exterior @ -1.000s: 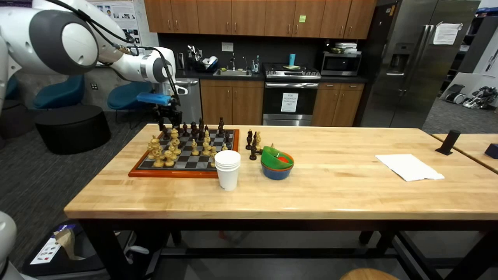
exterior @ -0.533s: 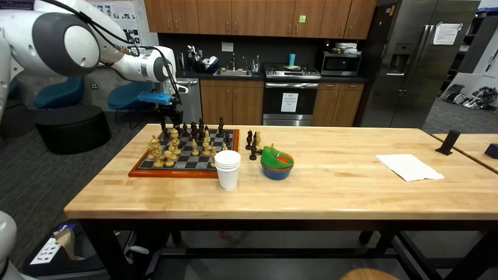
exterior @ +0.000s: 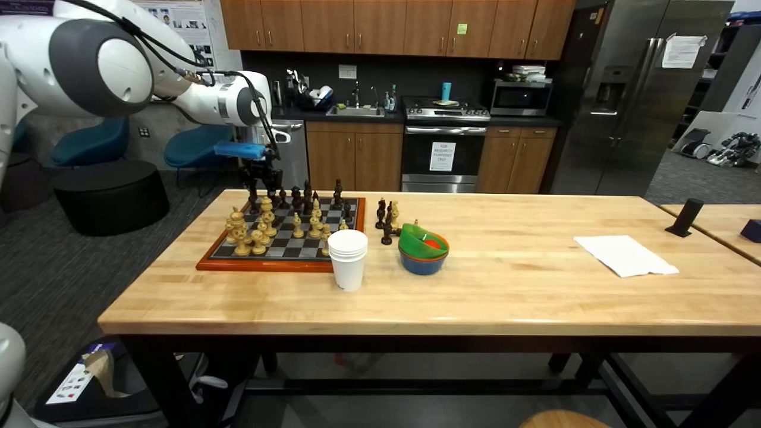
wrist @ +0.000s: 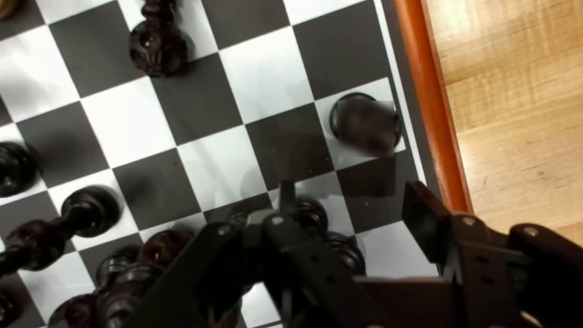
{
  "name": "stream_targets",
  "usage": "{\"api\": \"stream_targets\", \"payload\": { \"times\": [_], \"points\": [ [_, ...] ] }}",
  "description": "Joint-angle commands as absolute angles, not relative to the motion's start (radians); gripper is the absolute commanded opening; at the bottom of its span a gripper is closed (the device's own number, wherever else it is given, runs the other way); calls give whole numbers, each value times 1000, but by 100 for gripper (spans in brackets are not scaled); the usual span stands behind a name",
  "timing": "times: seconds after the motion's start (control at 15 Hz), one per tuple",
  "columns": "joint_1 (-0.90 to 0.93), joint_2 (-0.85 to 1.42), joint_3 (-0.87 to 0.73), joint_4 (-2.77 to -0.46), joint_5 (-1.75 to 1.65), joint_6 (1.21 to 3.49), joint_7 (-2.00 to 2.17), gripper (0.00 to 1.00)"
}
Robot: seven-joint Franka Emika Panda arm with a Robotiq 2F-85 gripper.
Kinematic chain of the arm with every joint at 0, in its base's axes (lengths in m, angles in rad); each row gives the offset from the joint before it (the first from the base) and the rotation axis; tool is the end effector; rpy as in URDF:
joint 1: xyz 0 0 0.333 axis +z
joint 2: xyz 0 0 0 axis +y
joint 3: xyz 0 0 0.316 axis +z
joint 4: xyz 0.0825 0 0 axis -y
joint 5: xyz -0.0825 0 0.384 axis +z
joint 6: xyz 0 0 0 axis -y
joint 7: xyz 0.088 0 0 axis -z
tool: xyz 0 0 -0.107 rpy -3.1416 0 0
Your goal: Move the dark brown chess pieces forward
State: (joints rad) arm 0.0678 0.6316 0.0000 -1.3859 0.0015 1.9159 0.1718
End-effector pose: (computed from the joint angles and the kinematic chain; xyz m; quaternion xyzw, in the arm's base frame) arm 0.7102 0.0483 0.3325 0.9973 -0.0522 -0.0505 0.0054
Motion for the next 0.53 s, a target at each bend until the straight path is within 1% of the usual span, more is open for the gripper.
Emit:
{"api": "stream_targets", "payload": {
  "times": [0.0,0.07,0.13,0.2,0.33,0.4,0.47],
  "points": [
    [74,626,-10,-1385,-15,1906,176,62],
    [74,626,-10,-1386,-15,1906,176,58],
    [74,626,-11,-1386,-16,1905,176,51],
    [74,626,-11,-1387,-16,1905,175,35],
    [72,625,-13,-1390,-16,1906,174,35],
    [71,624,-13,-1392,-15,1907,173,37],
    [70,623,-14,-1395,-15,1908,172,51]
  ]
}}
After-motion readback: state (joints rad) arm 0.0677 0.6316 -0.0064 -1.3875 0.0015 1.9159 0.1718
